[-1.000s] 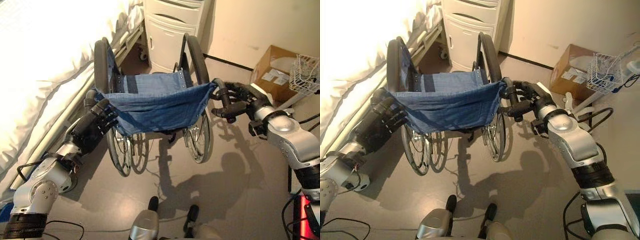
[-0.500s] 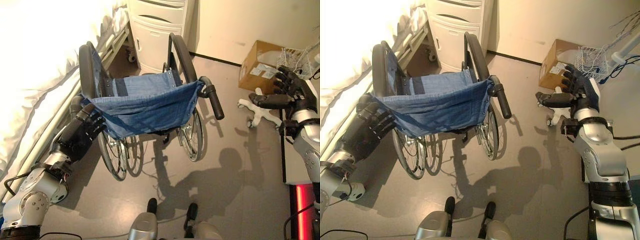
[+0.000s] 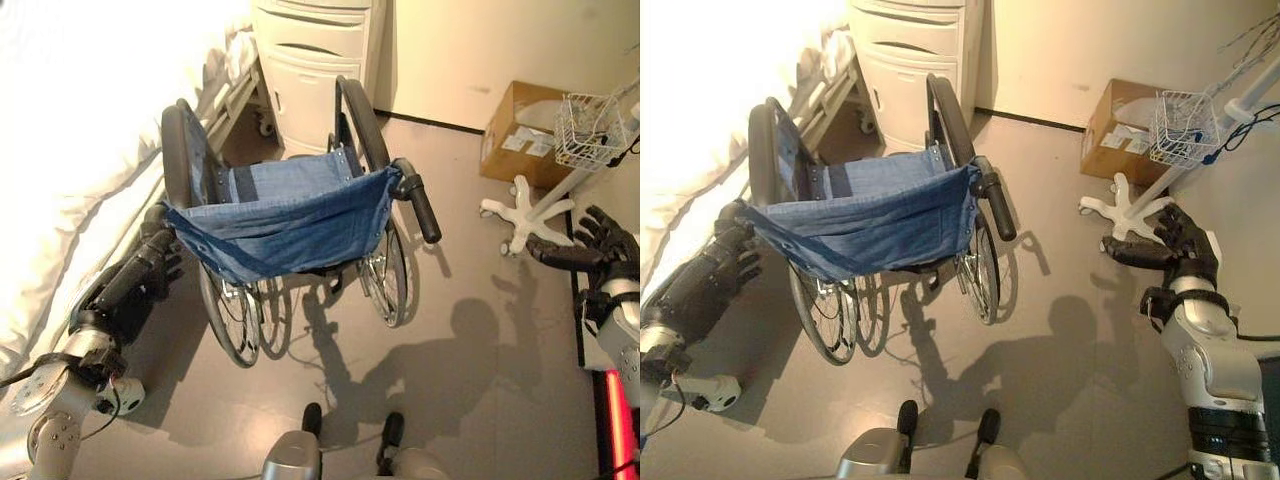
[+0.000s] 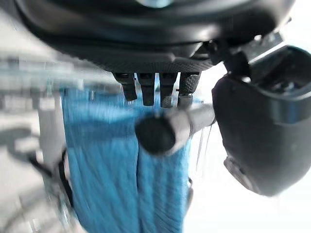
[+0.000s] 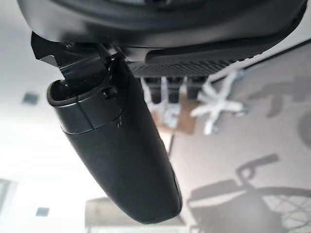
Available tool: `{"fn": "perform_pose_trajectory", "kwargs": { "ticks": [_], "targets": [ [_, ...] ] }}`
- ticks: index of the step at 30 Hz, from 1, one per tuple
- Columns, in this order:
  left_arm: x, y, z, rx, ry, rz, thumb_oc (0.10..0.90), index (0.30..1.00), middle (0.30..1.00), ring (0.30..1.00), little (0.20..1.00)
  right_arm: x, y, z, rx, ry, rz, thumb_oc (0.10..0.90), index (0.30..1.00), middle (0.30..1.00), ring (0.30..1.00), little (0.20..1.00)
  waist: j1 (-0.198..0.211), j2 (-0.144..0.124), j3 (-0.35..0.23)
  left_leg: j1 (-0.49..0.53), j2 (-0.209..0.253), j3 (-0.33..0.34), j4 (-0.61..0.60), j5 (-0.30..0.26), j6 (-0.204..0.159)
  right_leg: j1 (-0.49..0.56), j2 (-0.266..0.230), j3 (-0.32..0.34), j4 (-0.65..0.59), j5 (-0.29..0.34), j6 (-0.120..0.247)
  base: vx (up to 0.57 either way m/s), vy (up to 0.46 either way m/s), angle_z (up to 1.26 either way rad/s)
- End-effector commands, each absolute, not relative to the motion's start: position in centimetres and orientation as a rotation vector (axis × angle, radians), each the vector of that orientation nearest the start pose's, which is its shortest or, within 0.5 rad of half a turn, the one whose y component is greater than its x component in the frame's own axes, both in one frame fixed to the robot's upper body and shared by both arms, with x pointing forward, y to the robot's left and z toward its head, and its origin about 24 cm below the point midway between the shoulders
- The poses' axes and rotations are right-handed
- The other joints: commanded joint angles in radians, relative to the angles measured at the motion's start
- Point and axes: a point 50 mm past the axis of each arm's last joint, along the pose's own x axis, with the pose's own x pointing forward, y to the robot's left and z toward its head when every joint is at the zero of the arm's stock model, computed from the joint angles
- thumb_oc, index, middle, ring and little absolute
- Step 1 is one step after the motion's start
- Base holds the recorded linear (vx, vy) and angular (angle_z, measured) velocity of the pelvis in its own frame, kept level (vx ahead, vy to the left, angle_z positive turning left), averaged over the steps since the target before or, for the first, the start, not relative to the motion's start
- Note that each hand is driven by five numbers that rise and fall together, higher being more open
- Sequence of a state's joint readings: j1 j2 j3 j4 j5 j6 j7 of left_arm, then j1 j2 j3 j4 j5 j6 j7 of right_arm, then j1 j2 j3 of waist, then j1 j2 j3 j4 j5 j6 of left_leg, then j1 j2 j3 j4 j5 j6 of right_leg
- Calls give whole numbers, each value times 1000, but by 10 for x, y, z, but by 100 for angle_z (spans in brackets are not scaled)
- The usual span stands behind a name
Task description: Push the wheelchair next to the bed
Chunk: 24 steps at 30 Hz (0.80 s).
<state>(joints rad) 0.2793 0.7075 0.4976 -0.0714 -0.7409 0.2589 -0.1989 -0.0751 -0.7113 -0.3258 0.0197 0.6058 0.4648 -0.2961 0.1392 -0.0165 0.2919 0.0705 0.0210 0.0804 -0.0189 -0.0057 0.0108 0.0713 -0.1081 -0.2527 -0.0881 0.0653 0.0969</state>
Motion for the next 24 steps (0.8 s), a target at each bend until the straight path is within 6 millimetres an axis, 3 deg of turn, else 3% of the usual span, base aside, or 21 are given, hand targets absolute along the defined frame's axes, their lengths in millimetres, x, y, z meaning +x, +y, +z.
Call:
{"fn": "perform_pose_trajectory", "kwargs": {
  "ticks": [1,6,14,18,22,23,24],
  "targets": [
    [172,398,195,289,-194,321,800,900,900,900,900,227,-385,123,-77,204,-736,800,900,900,900,900,13,28,-239,-7,8,-31,-54,8,-82,41,5,-59,71,-128,23,-13,12,6],
    [168,404,195,369,-137,329,800,900,900,900,900,214,-398,91,-14,321,-799,800,900,900,900,900,16,35,-235,-8,5,-31,-54,10,-82,39,1,-66,74,-126,25,-5,15,5],
    [168,406,182,325,-94,344,800,900,900,900,900,203,-400,66,2,409,-857,800,900,900,900,900,12,38,-230,-12,1,-29,-49,8,-83,31,-3,-67,82,-127,26,2,10,2],
    [168,401,146,192,7,355,800,900,900,900,900,188,-396,30,56,529,-891,800,900,900,900,900,14,38,-224,-15,0,-31,-48,7,-81,26,-7,-71,88,-128,27,0,0,0],
    [166,389,80,91,229,359,800,900,900,900,900,168,-378,-16,105,689,-911,800,900,900,900,900,11,36,-214,-20,-4,-33,-40,3,-75,21,-9,-72,94,-128,25,0,0,0],
    [161,381,46,33,341,365,800,900,900,900,900,156,-370,-39,140,772,-919,800,900,900,900,900,10,36,-210,-21,-5,-32,-38,2,-72,20,-8,-72,95,-128,24,0,0,0],
    [157,375,24,26,400,374,800,900,900,900,900,147,-364,-53,164,816,-930,800,900,900,900,900,10,36,-204,-16,-5,-32,-37,-2,-72,23,-8,-73,97,-130,23,0,0,0]
  ]
}}
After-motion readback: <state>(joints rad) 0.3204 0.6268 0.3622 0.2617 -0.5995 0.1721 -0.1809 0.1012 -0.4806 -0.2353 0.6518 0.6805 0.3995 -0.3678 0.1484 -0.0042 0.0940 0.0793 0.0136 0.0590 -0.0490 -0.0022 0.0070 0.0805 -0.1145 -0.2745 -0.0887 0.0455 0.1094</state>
